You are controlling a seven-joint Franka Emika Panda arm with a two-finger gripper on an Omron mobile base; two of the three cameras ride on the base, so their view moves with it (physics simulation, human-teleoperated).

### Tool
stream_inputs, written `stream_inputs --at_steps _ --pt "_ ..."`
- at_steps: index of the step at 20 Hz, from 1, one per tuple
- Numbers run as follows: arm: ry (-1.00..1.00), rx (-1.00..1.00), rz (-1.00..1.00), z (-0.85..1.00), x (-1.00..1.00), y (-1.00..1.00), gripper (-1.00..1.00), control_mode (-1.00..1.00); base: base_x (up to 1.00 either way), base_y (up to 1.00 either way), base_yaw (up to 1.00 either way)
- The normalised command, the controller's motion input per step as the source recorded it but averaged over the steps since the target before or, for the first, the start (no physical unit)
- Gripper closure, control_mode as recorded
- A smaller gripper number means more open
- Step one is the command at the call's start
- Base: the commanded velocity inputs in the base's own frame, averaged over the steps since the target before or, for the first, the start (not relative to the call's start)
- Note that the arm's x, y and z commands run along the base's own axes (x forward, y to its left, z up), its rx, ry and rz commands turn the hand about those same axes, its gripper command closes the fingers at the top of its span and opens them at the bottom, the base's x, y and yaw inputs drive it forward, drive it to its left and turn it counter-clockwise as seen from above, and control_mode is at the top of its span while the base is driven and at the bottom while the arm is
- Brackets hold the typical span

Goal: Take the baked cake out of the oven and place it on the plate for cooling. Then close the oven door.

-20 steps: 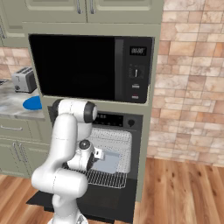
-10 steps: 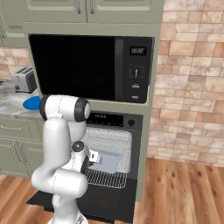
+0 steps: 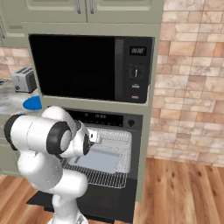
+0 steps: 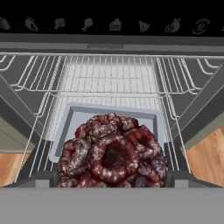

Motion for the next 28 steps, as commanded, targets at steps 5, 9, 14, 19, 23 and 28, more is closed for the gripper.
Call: stream_inputs --at_steps 5,9,14,19,23,28 --pt "0.0 0.0 0.0 0.67 -0.94 -0.01 1.0 -1.0 0.0 0.0 0.0" --pt "0.0 0.0 0.0 0.66 -1.0 -0.1 1.0 -1.0 0.0 0.0 0.0" --pt "0.01 0.01 0.0 0.72 -0.99 -0.04 1.0 -1.0 0.0 0.0 0.0" --pt "0.02 0.01 0.0 0.78 -0.93 -0.02 1.0 -1.0 0.0 0.0 0.0" --pt "0.03 0.0 0.0 0.84 -0.74 -0.01 1.0 -1.0 0.0 0.0 0.0" --pt "0.04 0.0 0.0 0.75 -0.56 -0.03 1.0 -1.0 0.0 0.0 0.0"
